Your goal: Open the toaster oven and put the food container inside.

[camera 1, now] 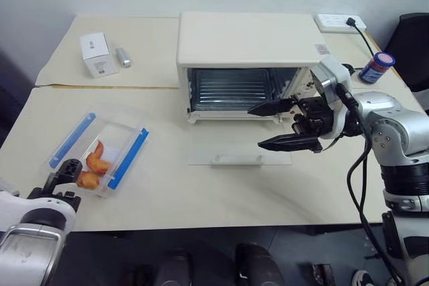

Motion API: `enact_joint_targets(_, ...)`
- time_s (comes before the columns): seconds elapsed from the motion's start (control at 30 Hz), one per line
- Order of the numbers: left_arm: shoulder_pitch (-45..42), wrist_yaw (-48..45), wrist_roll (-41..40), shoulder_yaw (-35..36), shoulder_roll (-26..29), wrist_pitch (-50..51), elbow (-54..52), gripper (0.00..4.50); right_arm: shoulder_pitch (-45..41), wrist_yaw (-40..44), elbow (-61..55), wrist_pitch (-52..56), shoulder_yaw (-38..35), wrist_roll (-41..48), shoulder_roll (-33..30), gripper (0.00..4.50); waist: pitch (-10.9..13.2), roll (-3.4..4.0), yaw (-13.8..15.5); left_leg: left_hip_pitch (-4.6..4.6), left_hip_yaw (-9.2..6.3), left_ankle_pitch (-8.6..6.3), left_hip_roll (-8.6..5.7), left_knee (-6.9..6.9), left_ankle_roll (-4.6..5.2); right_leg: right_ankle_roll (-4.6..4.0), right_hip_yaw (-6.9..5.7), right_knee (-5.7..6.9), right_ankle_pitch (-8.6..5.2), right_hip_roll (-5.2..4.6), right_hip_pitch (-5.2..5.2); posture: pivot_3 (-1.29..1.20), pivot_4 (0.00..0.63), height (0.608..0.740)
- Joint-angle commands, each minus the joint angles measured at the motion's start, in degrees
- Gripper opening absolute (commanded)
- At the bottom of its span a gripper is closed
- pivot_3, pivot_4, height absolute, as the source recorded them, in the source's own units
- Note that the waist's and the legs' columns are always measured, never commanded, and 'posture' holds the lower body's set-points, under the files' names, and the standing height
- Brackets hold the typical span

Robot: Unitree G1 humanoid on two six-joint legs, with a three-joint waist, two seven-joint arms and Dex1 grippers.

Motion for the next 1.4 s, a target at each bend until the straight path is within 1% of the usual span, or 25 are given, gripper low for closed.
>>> enact_joint_targets(0.03, -0.25, 1.27, 1.23, -1.34, 3.22, -3.30, 2.56, 4.46, 1.55, -2.29, -4.13, 1.30, -3.64, 1.89, -1.39, 4.50, 0.00, 0.00, -0.18, 0.00, 0.03, 0.00, 0.03, 0.01, 0.00, 0.03, -0.02, -0.02, 0.02, 0.01, 0.00, 0.00, 0.150, 0.740)
enact_joint_targets(0.13, -1.01, 2.91, 0.91, -2.48, 5.78, -4.98, 6.36, 4.46, 3.45, -4.40, -6.88, 2.74, -5.35, 3.14, -1.92, 4.50, 0.00, 0.00, -0.31, 0.03, 0.13, 0.01, 0.04, 0.03, 0.01, 0.09, 0.00, -0.02, 0.05, 0.01, 0.00, 0.00, 0.150, 0.740)
enact_joint_targets(0.23, -0.74, 2.95, -0.52, -3.69, 6.78, -5.52, 9.83, 3.93, 4.62, -5.93, -8.72, 3.88, -6.79, 4.19, -2.44, 4.50, 0.00, 0.00, -0.31, 0.05, 0.20, 0.01, 0.08, 0.02, 0.02, 0.12, 0.02, -0.03, 0.06, 0.01, -0.02, 0.00, 0.150, 0.740)
enact_joint_targets(0.43, -0.95, 2.56, -2.32, -4.99, 8.90, -5.41, 13.45, 2.13, 6.10, -7.76, -10.70, 5.80, -9.41, 6.37, -4.16, 4.50, 0.00, 0.00, -0.23, 0.04, 0.25, 0.00, 0.08, -0.01, 0.04, 0.12, 0.03, -0.06, 0.06, 0.00, -0.05, 0.00, 0.150, 0.740)
enact_joint_targets(0.47, -0.67, 2.30, -2.55, -4.77, 9.22, -5.33, 13.86, 1.71, 6.20, -8.07, -10.79, 6.05, -9.64, 6.69, -4.33, 4.50, 0.00, 0.00, -0.23, 0.05, 0.27, -0.01, 0.08, -0.02, 0.05, 0.12, 0.06, -0.05, 0.06, 0.00, -0.05, 0.00, 0.150, 0.740)
enact_joint_targets(0.53, 0.11, 1.78, -2.82, -4.25, 10.05, -4.93, 14.57, 1.25, 6.41, -8.47, -10.89, 6.33, -10.01, 7.03, -4.51, 4.50, 0.00, 0.00, -0.27, 0.05, 0.28, -0.01, 0.08, -0.02, 0.05, 0.12, 0.06, -0.05, 0.07, 0.00, -0.06, 0.00, 0.150, 0.740)
enact_joint_targets(0.57, 0.55, 1.56, -2.94, -4.03, 10.53, -4.75, 14.84, 0.95, 6.51, -8.59, -10.93, 6.44, -10.17, 7.14, -4.56, 4.50, 0.00, 0.00, -0.35, 0.06, 0.29, -0.01, 0.09, -0.03, 0.04, 0.12, 0.06, -0.05, 0.06, 0.01, -0.07, 0.00, 0.150, 0.740)
enact_joint_targets(0.63, 1.99, -0.59, -3.94, -2.95, 13.24, -2.59, 16.23, 0.42, 6.87, -8.60, -10.80, 6.64, -10.59, 7.33, -4.97, 4.50, 0.00, 0.00, -0.41, 0.08, 0.39, -0.01, 0.12, -0.09, 0.04, 0.12, 0.11, -0.05, 0.06, 0.02, -0.12, 0.00, 0.150, 0.740)
enact_joint_targets(0.67, 2.95, -2.87, -4.68, -2.03, 15.55, -0.42, 17.33, 0.19, 7.20, -8.63, -10.80, 6.77, -10.78, 7.46, -5.31, 4.50, 0.00, 0.00, -0.36, 0.11, 0.41, 0.00, 0.16, -0.12, 0.03, 0.12, 0.11, -0.06, 0.06, 0.05, -0.13, 0.00, 0.150, 0.740)
enact_joint_targets(0.7, 4.00, -5.24, -4.78, -0.95, 18.03, 1.79, 18.33, 0.19, 7.59, -8.56, -10.71, 6.92, -11.01, 7.60, -5.73, 4.50, 0.00, 0.00, -0.33, 0.11, 0.41, 0.00, 0.19, -0.14, 0.02, 0.12, 0.11, -0.07, 0.06, 0.08, -0.14, 0.00, 0.150, 0.740)
enact_joint_targets(0.8, 7.00, -17.91, -1.10, 3.18, 26.02, 9.81, 21.68, 0.19, 9.44, -8.57, -11.15, 7.72, -11.83, 8.34, -7.20, 4.50, 0.02, 0.02, -0.33, 0.09, 0.52, 0.02, 0.29, -0.16, -0.04, 0.09, 0.07, -0.10, 0.04, 0.19, -0.18, 0.00, 0.150, 0.740)
enact_joint_targets(0.9, 7.34, -27.48, -0.39, 5.84, 29.79, 14.07, 24.31, 0.19, 11.43, -9.03, -12.09, 9.05, -12.66, 9.53, -8.34, 4.50, 0.04, 0.06, -0.30, 0.08, 0.65, 0.02, 0.28, -0.24, -0.05, 0.05, 0.06, -0.12, 0.02, 0.21, -0.25, 0.00, 0.150, 0.740)
enact_joint_targets(0.93, 6.76, -31.19, 1.07, 6.60, 31.61, 15.71, 24.52, 0.19, 12.29, -9.40, -12.54, 9.64, -13.00, 9.87, -8.75, 4.50, 0.04, 0.06, -0.29, 0.06, 0.70, 0.01, 0.28, -0.26, -0.05, 0.05, 0.05, -0.15, 0.02, 0.22, -0.26, 0.00, 0.150, 0.740)
enact_joint_targets(1.0, 4.85, -37.27, 0.58, 6.97, 34.43, 18.54, 24.35, 0.19, 13.95, -10.33, -13.25, 10.45, -13.83, 10.48, -9.27, 4.50, 0.04, 0.05, -0.25, 0.04, 0.79, 0.00, 0.28, -0.28, -0.09, 0.00, -0.02, -0.16, -0.01, 0.23, -0.26, 0.00, 0.150, 0.740)
enact_joint_targets(1.1, 0.61, -44.19, -3.95, 5.84, 38.32, 21.49, 22.69, 0.19, 16.02, -11.25, -13.96, 11.46, -15.55, 11.91, -9.99, 4.50, 0.05, 0.06, -0.23, 0.00, 0.80, -0.03, 0.29, -0.31, -0.14, -0.05, -0.07, -0.16, -0.03, 0.21, -0.28, 0.00, 0.150, 0.740)
enact_joint_targets(1.2, -4.50, -48.90, -7.59, 2.68, 42.68, 23.52, 22.07, 0.19, 18.15, -12.54, -15.25, 9.82, -16.71, 10.73, -10.20, 4.50, 0.05, 0.06, -0.30, -0.01, 0.76, -0.05, 0.33, -0.37, -0.18, -0.05, -0.04, -0.17, -0.03, 0.21, -0.34, 0.00, 0.150, 0.740)
enact_joint_targets(1.33, -14.80, -51.46, -8.48, -7.45, 46.60, 23.80, 23.70, 0.19, 20.86, -13.40, -16.45, 8.61, -18.51, 10.55, -10.73, 4.50, 0.11, 0.16, -0.25, 0.03, 0.78, -0.04, 0.32, -0.50, -0.22, -0.05, -0.01, -0.17, -0.04, 0.24, -0.38, 0.00, 0.150, 0.740)
enact_joint_targets(1.4, -22.19, -50.65, -8.48, -15.01, 47.87, 24.54, 25.45, 0.19, 22.42, -13.66, -16.92, 8.50, -20.19, 11.12, -11.19, 4.50, 0.12, 0.18, -0.38, 0.06, 0.80, -0.02, 0.35, -0.63, -0.25, -0.05, 0.04, -0.25, -0.03, 0.31, -0.40, 0.00, 0.150, 0.740)
